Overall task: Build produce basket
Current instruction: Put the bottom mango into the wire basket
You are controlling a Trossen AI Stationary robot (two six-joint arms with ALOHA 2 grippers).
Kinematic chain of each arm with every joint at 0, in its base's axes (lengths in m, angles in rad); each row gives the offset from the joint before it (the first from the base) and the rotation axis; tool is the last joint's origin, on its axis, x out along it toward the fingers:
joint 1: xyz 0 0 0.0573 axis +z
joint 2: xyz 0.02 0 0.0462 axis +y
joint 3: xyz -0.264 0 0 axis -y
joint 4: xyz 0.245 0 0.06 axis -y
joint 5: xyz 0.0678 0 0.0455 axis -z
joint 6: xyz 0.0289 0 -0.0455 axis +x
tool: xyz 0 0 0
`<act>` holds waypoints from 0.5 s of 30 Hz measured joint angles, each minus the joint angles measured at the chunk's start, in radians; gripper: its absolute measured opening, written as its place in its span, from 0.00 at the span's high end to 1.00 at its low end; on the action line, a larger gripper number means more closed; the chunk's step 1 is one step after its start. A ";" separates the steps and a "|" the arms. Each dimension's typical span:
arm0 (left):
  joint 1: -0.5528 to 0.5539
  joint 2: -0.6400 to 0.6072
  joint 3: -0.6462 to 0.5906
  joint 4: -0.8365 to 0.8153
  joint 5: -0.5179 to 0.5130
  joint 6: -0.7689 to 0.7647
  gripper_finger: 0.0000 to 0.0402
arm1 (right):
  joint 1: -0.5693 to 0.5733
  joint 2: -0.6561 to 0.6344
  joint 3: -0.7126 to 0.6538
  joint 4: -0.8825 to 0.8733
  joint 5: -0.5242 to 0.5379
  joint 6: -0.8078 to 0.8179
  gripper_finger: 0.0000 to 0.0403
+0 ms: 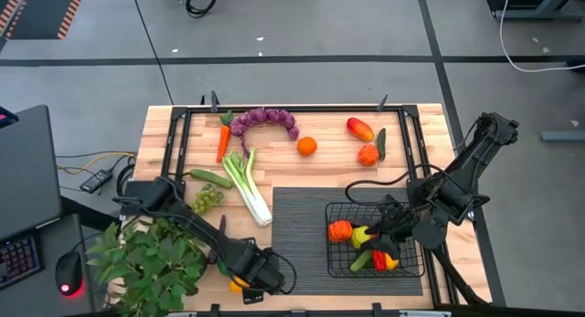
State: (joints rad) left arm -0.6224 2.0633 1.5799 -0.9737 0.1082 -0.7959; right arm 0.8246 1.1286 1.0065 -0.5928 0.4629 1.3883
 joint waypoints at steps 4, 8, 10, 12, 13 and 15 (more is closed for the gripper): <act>0.002 0.038 0.000 -0.002 0.000 0.001 0.01 | 0.000 0.000 0.000 0.000 0.000 0.000 0.26; 0.013 0.054 -0.001 -0.007 0.001 0.030 0.01 | 0.000 0.000 0.000 -0.001 0.000 0.000 0.26; 0.021 0.057 -0.001 -0.007 0.001 0.048 0.01 | 0.000 0.000 0.000 0.000 0.000 0.005 0.26; 0.029 0.059 -0.001 -0.013 0.001 0.065 0.01 | 0.000 0.000 0.000 0.000 0.000 0.005 0.26; 0.033 0.059 -0.001 -0.012 0.001 0.073 0.01 | 0.000 0.000 0.000 0.000 0.000 0.005 0.26; 0.041 0.059 -0.001 -0.015 0.001 0.091 0.02 | 0.000 0.000 0.000 0.000 -0.002 0.007 0.26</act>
State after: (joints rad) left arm -0.5814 2.1220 1.5791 -0.9892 0.1093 -0.7053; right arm 0.8246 1.1286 1.0065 -0.5930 0.4614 1.3952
